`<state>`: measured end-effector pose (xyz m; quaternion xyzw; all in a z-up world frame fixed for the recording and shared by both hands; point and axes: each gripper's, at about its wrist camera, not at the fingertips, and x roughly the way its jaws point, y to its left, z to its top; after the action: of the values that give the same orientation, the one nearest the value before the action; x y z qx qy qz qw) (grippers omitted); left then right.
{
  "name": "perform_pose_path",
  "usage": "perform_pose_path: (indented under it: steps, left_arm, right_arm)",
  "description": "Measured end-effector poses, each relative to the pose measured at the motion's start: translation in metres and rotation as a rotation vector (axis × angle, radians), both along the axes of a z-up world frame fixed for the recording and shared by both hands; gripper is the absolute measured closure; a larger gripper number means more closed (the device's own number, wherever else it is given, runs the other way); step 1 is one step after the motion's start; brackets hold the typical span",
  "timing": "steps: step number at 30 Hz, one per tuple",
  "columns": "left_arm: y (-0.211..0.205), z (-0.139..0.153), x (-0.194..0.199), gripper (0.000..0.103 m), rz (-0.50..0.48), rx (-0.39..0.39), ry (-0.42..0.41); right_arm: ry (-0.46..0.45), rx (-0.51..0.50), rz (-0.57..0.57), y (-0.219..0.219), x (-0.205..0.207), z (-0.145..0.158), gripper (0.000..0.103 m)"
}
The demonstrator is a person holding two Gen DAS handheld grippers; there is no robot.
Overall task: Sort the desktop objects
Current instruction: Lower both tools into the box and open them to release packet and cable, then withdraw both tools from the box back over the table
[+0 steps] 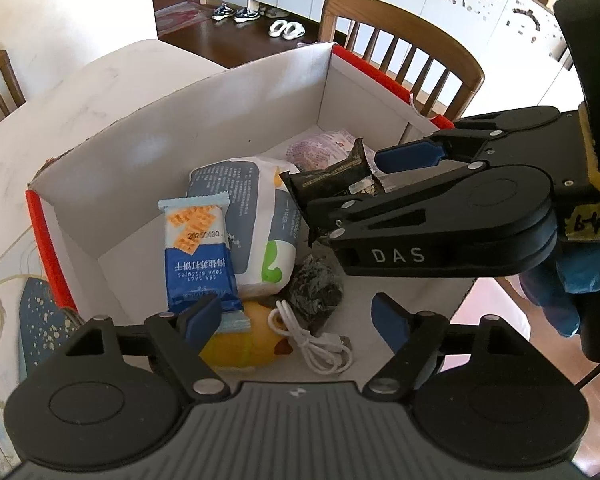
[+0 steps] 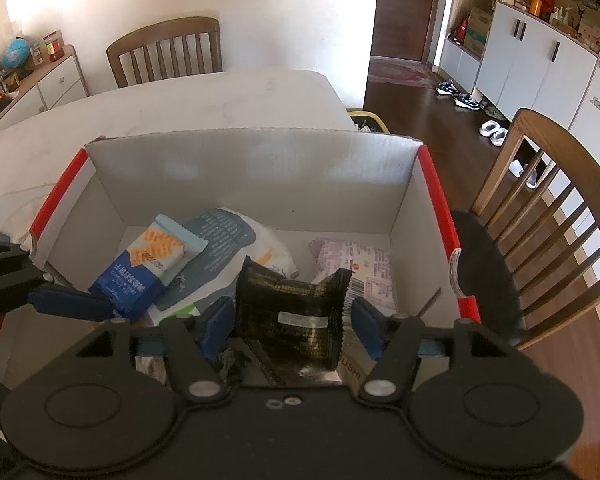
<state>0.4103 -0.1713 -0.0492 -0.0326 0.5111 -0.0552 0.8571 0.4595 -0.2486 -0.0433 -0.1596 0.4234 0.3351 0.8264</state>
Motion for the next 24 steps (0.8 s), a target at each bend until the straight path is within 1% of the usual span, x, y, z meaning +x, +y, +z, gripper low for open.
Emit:
perform_pose_path:
  steps: [1, 3, 12, 20, 24]
  left_arm:
    - [0.000, 0.001, -0.001, 0.021, 0.001, -0.001, -0.002]
    - [-0.001, 0.003, -0.004, 0.021, 0.005, 0.003, -0.011]
    - [-0.002, 0.018, -0.022, 0.021, 0.019, -0.002, -0.066]
    - [0.005, 0.038, -0.048, 0.021, 0.072, 0.004, -0.138]
    - [0.010, 0.045, -0.060, 0.021, 0.097, 0.004, -0.159]
  right_arm:
    - [-0.002, 0.003, 0.002, 0.000, -0.001, 0.001, 0.036]
    - [-0.011, 0.009, 0.004, -0.001, -0.004, 0.005, 0.029]
    - [-0.041, 0.037, 0.016, -0.003, -0.017, 0.023, 0.029]
    - [-0.057, 0.078, 0.031, -0.008, -0.032, 0.041, 0.029]
    - [-0.069, 0.095, 0.060, -0.003, -0.043, 0.051, 0.029]
